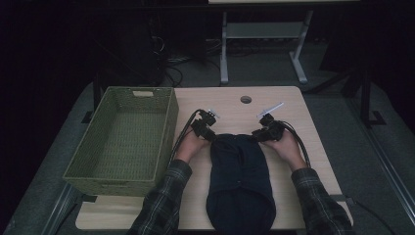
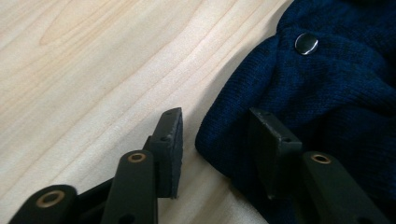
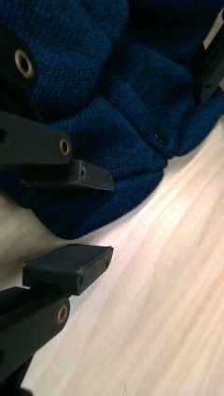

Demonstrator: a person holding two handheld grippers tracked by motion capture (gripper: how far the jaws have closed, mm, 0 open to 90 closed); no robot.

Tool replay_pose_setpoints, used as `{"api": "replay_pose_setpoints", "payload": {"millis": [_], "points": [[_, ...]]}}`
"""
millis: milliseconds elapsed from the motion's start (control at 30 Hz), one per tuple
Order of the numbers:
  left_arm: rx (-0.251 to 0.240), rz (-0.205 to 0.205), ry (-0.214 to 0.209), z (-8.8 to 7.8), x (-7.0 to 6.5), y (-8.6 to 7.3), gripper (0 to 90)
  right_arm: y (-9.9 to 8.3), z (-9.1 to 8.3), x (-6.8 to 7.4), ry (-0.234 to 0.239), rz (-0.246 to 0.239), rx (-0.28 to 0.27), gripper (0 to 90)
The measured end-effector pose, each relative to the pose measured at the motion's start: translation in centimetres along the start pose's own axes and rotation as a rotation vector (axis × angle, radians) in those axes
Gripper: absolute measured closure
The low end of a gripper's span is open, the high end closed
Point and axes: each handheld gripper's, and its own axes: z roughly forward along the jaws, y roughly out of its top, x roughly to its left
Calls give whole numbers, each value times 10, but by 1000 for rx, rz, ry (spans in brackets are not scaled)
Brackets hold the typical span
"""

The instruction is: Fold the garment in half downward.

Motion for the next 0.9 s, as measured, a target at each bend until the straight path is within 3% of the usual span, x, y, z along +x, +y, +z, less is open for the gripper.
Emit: {"api": "replay_pose_setpoints", "payload": {"millis": [300,367,600,667,767,900], "points": [[-16,-9,-49,1,-2,-3,749,-5,2,5,15,11,-18,787],[-12,20,-39,1,-3,-3,781,-5,2,6,20,16,-20,826],[28,27,22,-2,-11,3,815,-1,1,12,-25,-19,1,853],[9,14,19,-5,-10,3,816,1,-2,11,-52,-38,8,856],[-27,6,17,-11,-7,5,817,1,-7,8,-64,-23,-6,858],[-52,32,52,-20,-10,14,817,7,-14,6,-81,-25,-19,858]]}}
